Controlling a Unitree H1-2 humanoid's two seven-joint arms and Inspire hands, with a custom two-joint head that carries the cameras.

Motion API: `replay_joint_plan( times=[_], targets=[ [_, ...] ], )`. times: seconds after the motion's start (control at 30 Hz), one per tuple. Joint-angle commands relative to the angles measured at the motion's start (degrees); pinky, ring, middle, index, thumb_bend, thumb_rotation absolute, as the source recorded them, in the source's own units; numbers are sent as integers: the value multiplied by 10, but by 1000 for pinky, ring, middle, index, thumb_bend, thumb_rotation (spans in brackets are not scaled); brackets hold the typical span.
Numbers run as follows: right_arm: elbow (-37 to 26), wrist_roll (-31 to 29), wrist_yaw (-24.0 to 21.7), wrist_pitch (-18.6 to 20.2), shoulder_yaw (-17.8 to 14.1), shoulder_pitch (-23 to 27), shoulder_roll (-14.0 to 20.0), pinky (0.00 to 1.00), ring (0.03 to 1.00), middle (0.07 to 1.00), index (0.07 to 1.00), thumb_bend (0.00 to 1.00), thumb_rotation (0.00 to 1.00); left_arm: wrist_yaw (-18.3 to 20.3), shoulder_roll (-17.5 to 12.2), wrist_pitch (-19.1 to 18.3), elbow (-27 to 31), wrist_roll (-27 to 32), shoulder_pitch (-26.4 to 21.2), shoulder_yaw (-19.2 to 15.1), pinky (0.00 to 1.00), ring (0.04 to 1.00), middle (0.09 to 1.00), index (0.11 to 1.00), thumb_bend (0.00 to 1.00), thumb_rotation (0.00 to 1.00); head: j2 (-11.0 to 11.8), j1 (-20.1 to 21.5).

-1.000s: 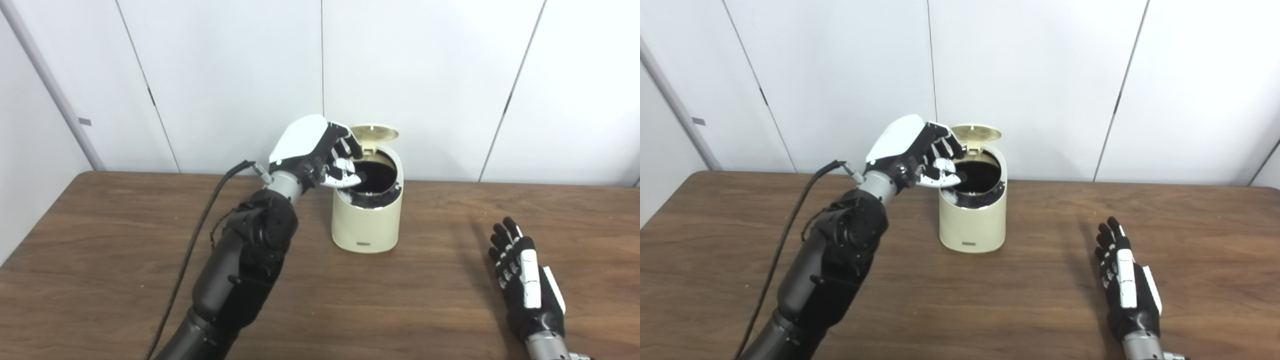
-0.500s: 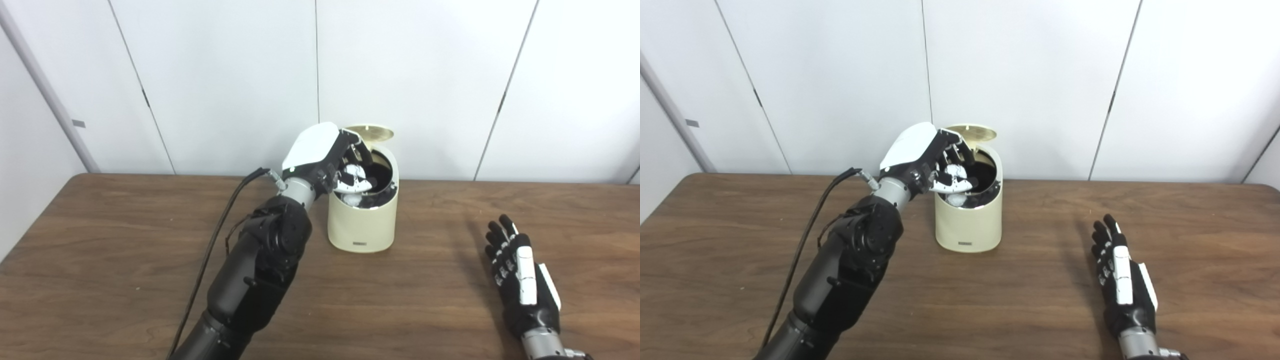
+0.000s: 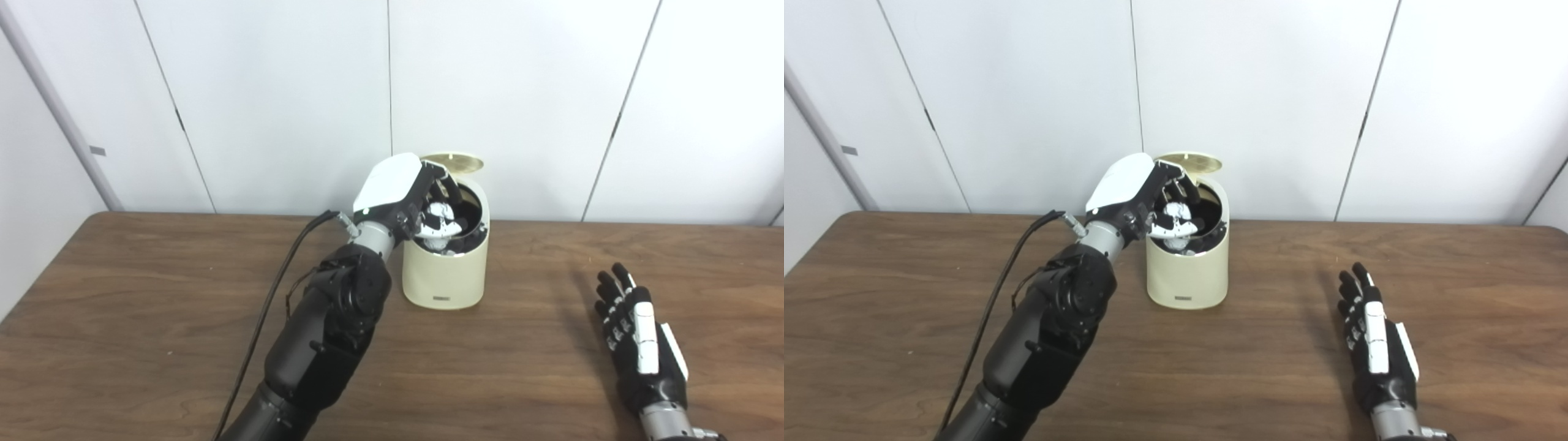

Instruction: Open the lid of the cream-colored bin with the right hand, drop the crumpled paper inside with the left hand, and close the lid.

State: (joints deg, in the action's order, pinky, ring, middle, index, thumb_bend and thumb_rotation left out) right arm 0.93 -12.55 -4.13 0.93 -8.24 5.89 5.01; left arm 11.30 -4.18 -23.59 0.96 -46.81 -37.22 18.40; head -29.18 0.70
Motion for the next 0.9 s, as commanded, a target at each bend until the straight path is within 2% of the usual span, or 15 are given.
replay_joint_plan(
  times=[0.0,0.23,0.53,0.87],
  targets=[
    [6,-7,-8,-11,-1,-9,3,1000,993,959,978,484,965,-27,1,11,-1,-15,-28,3,260,395,506,542,462,0,0,1],
    [7,-3,-8,-11,0,-9,6,1000,998,948,972,514,976,-65,6,20,-24,-19,-24,8,281,394,492,528,466,0,1,1],
    [4,1,-7,-13,1,-12,7,1000,992,921,962,522,987,-96,17,19,-51,-14,-23,10,292,408,517,527,467,0,2,3],
    [7,1,-9,-16,2,-15,7,1000,996,924,968,489,999,-126,26,33,-83,-2,-21,9,279,409,531,529,464,0,8,7]
  ],
)
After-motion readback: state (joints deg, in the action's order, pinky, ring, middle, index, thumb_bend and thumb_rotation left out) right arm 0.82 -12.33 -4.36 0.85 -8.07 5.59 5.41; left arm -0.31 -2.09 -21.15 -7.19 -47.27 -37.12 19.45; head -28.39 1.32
